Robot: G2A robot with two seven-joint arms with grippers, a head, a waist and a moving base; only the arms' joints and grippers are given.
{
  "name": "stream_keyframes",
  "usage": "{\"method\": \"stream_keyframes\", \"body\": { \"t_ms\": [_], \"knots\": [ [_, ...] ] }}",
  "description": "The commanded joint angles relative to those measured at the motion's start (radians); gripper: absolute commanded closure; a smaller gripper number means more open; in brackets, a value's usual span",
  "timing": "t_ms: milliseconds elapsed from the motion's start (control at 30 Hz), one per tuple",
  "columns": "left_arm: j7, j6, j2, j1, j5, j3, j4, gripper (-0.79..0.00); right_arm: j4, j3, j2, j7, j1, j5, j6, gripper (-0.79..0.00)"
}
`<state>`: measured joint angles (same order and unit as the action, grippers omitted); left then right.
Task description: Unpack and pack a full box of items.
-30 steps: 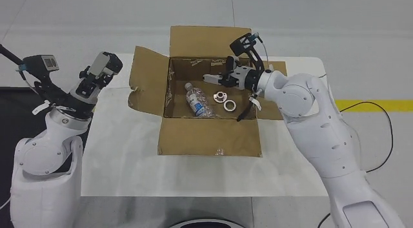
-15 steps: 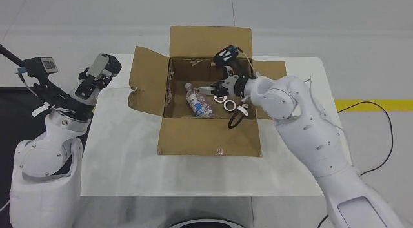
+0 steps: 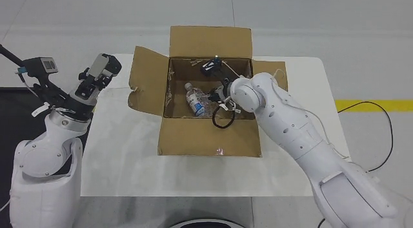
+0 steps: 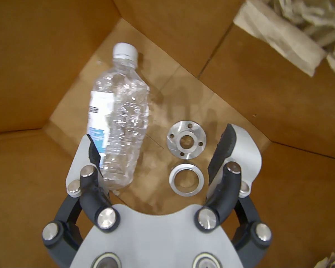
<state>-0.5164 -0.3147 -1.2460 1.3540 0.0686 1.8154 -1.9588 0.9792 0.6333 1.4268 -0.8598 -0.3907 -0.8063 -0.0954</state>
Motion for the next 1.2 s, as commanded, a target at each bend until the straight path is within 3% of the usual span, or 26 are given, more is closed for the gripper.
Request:
{"method": "stream_keyframes", "body": {
  "t_ms": [0, 300, 633, 767, 933, 1167],
  "knots": [
    [0.000, 0.000, 0.000, 0.000, 0.000, 0.000, 0.000, -0.785, -0.030, -0.018, 0.012, -0.005, 0.010, -0.024, 0.029, -0.382],
    [0.000, 0.000, 0.000, 0.000, 0.000, 0.000, 0.000, -0.785, -0.145, -0.049, 0.058, -0.009, 0.046, -0.044, 0.074, -0.342],
    [0.000, 0.000, 0.000, 0.000, 0.000, 0.000, 0.000, -0.785, -0.244, -0.059, 0.101, -0.027, 0.076, -0.021, 0.033, -0.296],
    [0.000, 0.000, 0.000, 0.000, 0.000, 0.000, 0.000, -0.785, -0.272, -0.063, 0.116, -0.028, 0.083, -0.020, 0.017, -0.262],
    [0.000, 0.000, 0.000, 0.000, 0.000, 0.000, 0.000, -0.785, -0.304, -0.066, 0.132, -0.025, 0.091, -0.022, 0.002, -0.163],
    [0.000, 0.000, 0.000, 0.000, 0.000, 0.000, 0.000, -0.785, -0.342, -0.070, 0.152, -0.024, 0.101, -0.036, -0.007, -0.194]
  ]
}}
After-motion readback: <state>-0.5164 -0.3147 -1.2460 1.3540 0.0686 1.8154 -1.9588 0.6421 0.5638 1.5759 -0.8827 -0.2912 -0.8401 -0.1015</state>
